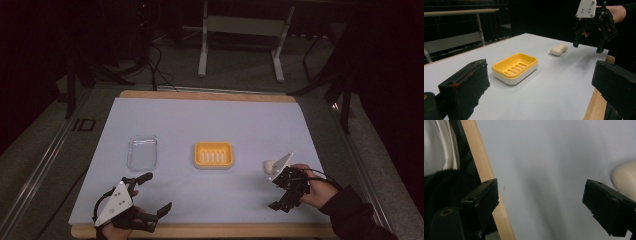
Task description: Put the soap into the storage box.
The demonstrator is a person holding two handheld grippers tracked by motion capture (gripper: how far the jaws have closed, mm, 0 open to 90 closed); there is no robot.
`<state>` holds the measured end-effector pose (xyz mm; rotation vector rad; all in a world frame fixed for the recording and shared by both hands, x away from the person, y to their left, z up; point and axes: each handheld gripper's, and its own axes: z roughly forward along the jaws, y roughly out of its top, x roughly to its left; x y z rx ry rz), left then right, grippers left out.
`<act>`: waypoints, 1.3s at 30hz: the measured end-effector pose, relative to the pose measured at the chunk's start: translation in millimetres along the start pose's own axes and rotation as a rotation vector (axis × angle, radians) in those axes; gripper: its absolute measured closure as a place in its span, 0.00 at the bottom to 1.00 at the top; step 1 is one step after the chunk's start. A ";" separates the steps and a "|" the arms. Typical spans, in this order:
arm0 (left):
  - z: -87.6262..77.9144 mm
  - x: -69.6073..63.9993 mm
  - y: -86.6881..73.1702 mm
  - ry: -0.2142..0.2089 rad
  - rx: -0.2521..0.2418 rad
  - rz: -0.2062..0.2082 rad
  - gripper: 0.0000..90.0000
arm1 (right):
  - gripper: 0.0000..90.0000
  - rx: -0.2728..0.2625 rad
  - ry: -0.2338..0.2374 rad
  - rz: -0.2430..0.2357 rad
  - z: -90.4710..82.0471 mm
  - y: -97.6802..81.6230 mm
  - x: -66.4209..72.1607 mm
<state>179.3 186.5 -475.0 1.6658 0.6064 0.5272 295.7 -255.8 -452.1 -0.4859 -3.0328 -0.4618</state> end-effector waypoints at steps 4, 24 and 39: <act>-0.2 0.1 0.0 0.001 0.000 0.000 0.01 | 0.15 0.037 -0.002 -0.022 -2.4 1.8 -1.4; 0.9 -0.9 -0.2 -0.023 0.001 0.000 0.01 | 0.13 0.276 0.028 -0.021 -5.5 -2.9 -13.8; 1.9 -0.7 -0.6 -0.036 0.006 -0.009 0.01 | 0.22 0.353 -0.070 -0.137 -4.7 5.1 -19.2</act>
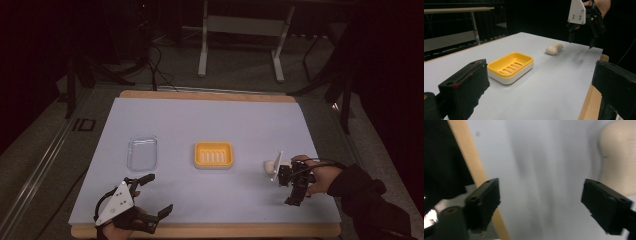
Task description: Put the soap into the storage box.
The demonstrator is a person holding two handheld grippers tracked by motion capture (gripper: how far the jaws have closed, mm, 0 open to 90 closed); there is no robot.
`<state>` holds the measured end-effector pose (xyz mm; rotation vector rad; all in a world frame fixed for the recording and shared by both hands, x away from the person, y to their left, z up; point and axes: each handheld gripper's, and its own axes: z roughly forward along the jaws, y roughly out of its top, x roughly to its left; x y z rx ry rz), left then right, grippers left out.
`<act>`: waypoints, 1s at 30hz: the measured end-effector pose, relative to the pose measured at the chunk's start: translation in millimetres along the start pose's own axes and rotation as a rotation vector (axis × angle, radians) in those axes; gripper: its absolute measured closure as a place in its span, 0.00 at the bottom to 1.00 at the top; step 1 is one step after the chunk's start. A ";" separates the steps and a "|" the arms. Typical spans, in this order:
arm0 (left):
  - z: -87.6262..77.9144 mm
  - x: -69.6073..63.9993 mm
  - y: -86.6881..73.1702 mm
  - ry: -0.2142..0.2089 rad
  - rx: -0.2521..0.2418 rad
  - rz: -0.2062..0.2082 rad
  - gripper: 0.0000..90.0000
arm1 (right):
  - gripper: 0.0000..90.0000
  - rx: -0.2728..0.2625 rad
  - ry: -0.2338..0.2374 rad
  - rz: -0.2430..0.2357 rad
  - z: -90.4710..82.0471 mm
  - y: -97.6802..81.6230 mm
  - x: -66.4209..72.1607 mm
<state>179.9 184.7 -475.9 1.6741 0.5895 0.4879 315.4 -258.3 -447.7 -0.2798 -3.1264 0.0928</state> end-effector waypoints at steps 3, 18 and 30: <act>-0.1 0.1 -0.1 -0.001 0.001 -0.001 0.01 | 0.26 0.035 -0.022 0.028 1.1 1.0 -8.3; 0.7 1.1 -1.1 0.003 0.008 -0.006 0.01 | 0.32 -0.071 -0.124 0.008 -23.0 -5.4 -49.5; -0.3 1.2 -1.7 0.005 0.007 -0.007 0.01 | 0.40 -0.130 -0.116 0.011 0.9 -3.0 -72.6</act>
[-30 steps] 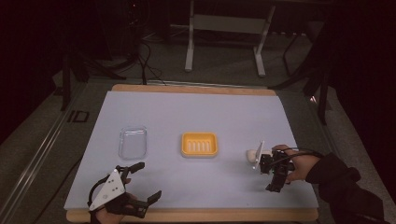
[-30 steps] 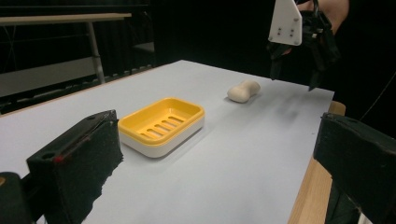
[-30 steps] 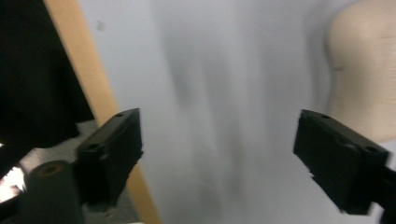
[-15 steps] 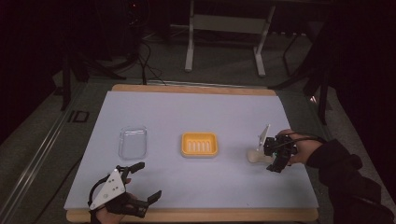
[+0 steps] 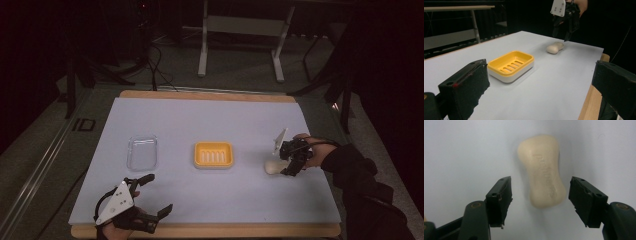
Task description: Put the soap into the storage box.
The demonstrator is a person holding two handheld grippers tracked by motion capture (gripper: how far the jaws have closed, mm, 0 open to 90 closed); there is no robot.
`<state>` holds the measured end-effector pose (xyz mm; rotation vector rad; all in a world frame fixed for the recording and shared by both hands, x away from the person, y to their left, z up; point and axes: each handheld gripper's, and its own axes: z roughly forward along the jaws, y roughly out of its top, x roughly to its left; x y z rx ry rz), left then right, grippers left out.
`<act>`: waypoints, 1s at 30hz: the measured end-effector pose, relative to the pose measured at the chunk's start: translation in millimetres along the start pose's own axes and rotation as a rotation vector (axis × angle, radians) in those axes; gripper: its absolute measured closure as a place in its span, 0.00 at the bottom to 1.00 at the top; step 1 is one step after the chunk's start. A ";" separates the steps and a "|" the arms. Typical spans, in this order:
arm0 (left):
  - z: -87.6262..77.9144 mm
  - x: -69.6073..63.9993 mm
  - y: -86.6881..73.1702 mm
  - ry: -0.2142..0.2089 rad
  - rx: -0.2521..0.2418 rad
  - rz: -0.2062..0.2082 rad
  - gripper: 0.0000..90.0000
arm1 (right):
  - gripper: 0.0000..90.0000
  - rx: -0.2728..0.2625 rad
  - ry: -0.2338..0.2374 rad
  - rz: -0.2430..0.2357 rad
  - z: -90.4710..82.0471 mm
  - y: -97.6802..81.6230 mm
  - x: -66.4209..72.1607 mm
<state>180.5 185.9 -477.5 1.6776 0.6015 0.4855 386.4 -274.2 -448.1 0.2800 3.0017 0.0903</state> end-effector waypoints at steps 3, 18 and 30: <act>0.0 0.7 -0.2 0.002 0.000 0.000 0.01 | 0.40 0.003 0.001 0.001 9.3 0.5 -2.9; -0.4 0.9 -0.7 0.009 0.000 -0.002 0.01 | 0.46 -0.020 0.042 -0.031 31.3 3.9 -6.5; 0.1 1.0 -0.9 0.010 0.007 0.002 0.01 | 0.51 0.033 0.030 -0.075 44.8 7.7 -7.0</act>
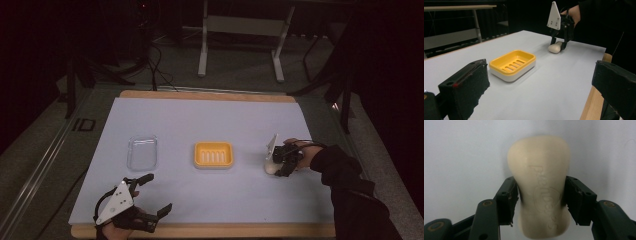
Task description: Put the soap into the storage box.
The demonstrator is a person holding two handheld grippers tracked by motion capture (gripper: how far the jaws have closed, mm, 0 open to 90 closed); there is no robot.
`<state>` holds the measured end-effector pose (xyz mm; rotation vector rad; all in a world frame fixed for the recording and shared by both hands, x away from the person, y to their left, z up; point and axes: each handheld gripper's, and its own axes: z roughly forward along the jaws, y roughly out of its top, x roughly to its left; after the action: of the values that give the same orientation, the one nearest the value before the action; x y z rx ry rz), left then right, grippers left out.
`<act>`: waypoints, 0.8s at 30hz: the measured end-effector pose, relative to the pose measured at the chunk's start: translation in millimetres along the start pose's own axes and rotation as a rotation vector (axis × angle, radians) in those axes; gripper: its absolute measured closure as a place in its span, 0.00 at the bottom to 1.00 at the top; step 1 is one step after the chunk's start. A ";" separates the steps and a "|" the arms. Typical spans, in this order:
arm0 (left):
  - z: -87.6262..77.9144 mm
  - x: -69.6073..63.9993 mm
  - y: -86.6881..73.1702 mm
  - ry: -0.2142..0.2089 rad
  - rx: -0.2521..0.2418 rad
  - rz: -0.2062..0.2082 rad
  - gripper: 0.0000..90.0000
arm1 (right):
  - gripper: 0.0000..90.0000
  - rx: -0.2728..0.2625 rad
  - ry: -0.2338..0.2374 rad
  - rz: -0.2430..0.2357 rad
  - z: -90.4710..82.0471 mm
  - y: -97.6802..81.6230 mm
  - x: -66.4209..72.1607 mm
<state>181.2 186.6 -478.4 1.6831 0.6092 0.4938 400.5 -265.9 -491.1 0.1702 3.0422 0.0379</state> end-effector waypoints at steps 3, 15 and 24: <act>-0.1 -0.2 -0.1 -0.001 0.000 0.000 0.01 | 0.53 0.026 0.004 -0.002 4.3 3.0 0.4; -0.3 -0.6 0.0 0.001 -0.003 0.003 0.01 | 0.56 0.047 0.037 0.043 3.1 4.3 -1.3; -0.1 -0.8 0.0 0.000 -0.001 0.006 0.01 | 0.56 -0.008 0.053 0.057 -7.3 4.2 -0.2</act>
<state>180.5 186.2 -478.4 1.6844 0.6038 0.4985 400.4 -261.8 -483.7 0.2590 3.0892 0.0603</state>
